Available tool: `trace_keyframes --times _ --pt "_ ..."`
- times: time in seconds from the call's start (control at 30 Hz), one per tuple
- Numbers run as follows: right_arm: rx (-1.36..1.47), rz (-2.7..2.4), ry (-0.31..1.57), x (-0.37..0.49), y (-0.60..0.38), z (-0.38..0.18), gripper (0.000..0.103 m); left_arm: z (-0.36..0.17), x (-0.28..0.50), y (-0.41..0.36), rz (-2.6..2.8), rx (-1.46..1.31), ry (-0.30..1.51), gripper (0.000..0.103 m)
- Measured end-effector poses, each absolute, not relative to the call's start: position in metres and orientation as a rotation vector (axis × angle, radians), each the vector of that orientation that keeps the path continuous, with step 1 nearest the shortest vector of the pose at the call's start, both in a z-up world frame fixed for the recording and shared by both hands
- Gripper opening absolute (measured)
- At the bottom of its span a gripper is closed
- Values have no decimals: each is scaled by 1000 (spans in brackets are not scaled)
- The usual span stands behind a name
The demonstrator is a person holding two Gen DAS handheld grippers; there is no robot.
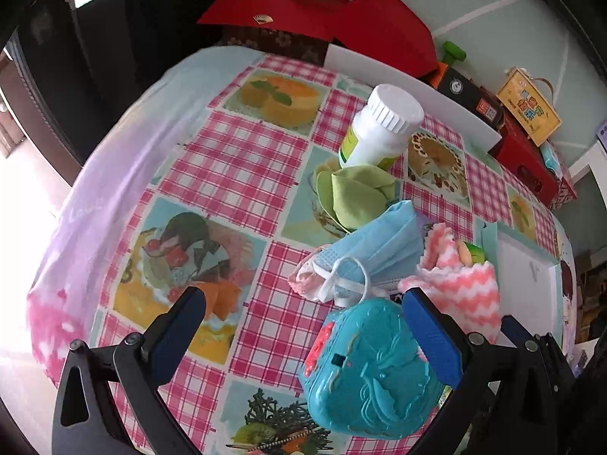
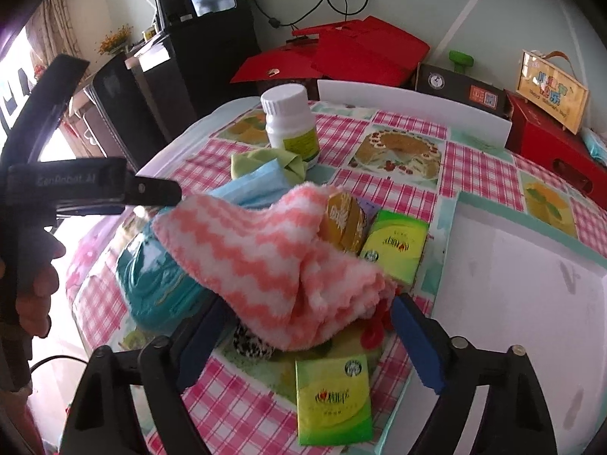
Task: Organize soft objects
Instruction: 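Reach the right gripper to the pink zigzag towel and grasp it, then lift the pink towel with the right gripper while the left gripper grasps the blue mask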
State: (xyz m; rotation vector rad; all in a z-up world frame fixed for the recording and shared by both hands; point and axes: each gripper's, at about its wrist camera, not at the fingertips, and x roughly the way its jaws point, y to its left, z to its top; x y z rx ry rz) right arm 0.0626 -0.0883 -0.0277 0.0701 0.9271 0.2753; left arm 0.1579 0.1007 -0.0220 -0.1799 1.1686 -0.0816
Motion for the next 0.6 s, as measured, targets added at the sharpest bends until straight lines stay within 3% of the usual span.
trace_keyframes --times 0.07,0.23,0.43,0.5,0.6 --pt "71 276 929 67 -88 -30 85 -23 162 100 -89 -177 1184 103" --pt "155 298 944 75 -98 -36 68 -25 176 95 -106 -164 1215 103" --pt "222 328 941 79 -105 -37 40 -27 186 87 -123 -160 1240 103" --pt "230 335 940 79 -105 -38 25 -29 187 85 -129 -164 1247 103" --pt "242 337 933 79 -108 -38 17 -32 189 82 -129 -156 1255 103"
